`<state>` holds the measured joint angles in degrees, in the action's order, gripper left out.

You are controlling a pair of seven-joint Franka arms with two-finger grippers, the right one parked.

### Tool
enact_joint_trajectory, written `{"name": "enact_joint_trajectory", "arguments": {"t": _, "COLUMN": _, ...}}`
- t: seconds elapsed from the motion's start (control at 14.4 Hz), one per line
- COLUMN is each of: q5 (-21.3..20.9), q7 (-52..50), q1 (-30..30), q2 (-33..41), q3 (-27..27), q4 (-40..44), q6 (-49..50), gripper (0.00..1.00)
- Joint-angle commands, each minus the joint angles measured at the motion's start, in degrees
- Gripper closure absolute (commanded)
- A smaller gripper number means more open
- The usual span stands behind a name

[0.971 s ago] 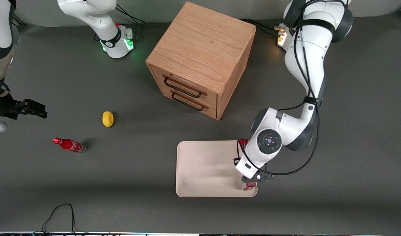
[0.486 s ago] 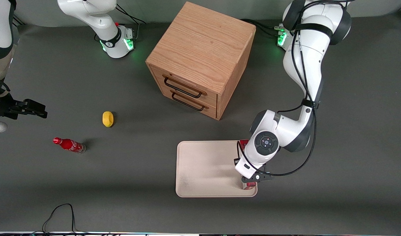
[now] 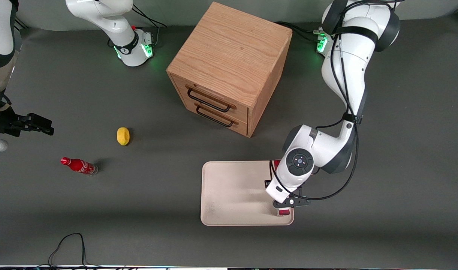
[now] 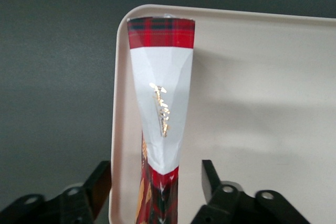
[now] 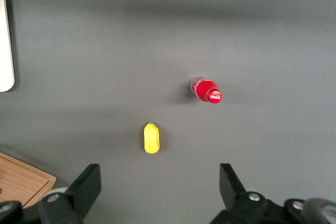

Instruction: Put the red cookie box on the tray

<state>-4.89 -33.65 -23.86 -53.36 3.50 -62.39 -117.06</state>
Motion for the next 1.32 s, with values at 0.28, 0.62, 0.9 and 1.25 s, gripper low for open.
{"name": "enact_joint_trajectory", "arguments": {"t": 0.28, "q5": 1.1, "q7": -1.2, "q1": -0.7, "q2": 14.6, "q3": 1.6, "q4": -0.5, "q6": 19.9, "gripper": 0.02}}
{"name": "enact_joint_trajectory", "arguments": {"t": 0.62, "q5": 3.1, "q7": -1.9, "q1": -0.6, "q2": 25.9, "q3": 1.6, "q4": -0.6, "q6": 29.5, "gripper": 0.01}}
{"name": "enact_joint_trajectory", "arguments": {"t": 0.9, "q5": 3.5, "q7": -4.5, "q1": 0.5, "q2": 30.1, "q3": 1.2, "q4": -1.4, "q6": 32.8, "gripper": 0.0}}
{"name": "enact_joint_trajectory", "arguments": {"t": 1.25, "q5": 3.4, "q7": 1.4, "q1": 7.5, "q2": 36.6, "q3": 1.2, "q4": -11.9, "q6": 30.4, "gripper": 0.0}}
